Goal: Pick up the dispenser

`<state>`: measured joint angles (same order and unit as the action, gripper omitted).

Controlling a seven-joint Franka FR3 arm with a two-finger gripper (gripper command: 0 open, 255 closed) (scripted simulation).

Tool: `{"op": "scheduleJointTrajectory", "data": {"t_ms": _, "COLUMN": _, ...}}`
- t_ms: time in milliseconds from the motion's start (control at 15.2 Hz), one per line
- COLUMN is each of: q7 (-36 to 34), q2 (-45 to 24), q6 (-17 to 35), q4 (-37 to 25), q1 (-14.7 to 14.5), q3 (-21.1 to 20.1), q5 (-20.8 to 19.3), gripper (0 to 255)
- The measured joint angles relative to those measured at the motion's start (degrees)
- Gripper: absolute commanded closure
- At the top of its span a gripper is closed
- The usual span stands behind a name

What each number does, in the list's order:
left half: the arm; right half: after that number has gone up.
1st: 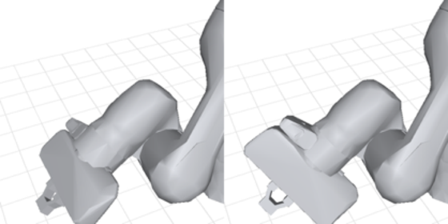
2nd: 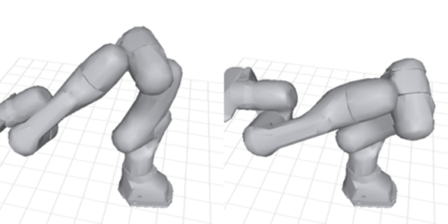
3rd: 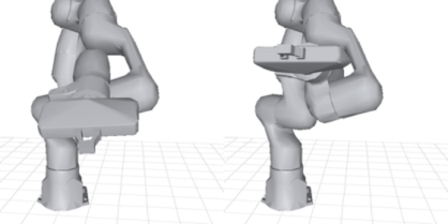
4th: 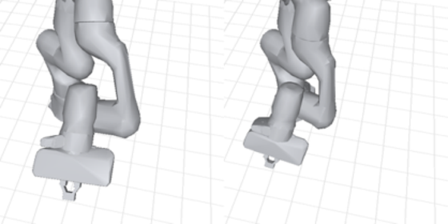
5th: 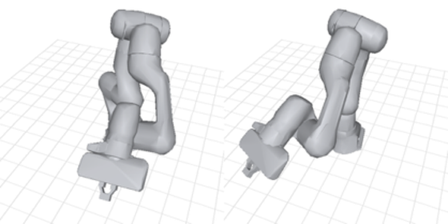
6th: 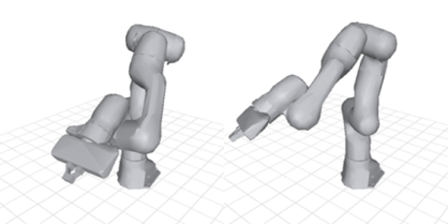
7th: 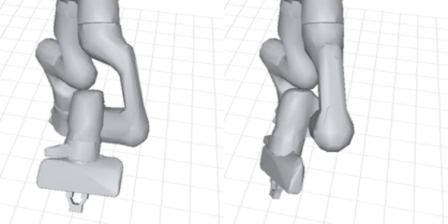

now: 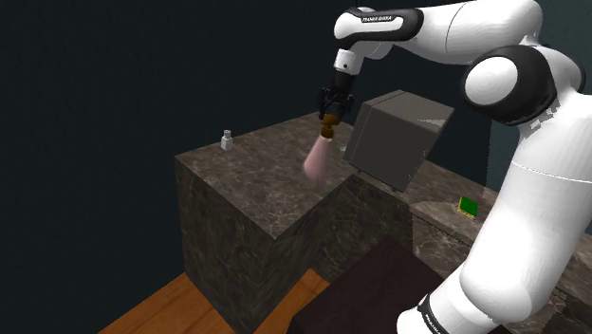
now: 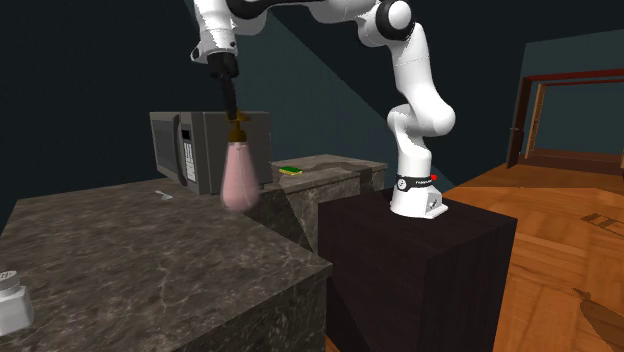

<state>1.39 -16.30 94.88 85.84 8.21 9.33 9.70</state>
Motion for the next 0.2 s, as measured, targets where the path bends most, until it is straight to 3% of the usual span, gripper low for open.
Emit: {"op": "scheduleJointTrajectory", "data": {"t_ms": 198, "q7": -0.33, "q2": 0.10, "q6": -1.98, "q4": -1.91, "q1": 0.01, "q3": -0.01, "q5": -0.04, "gripper": 255}}
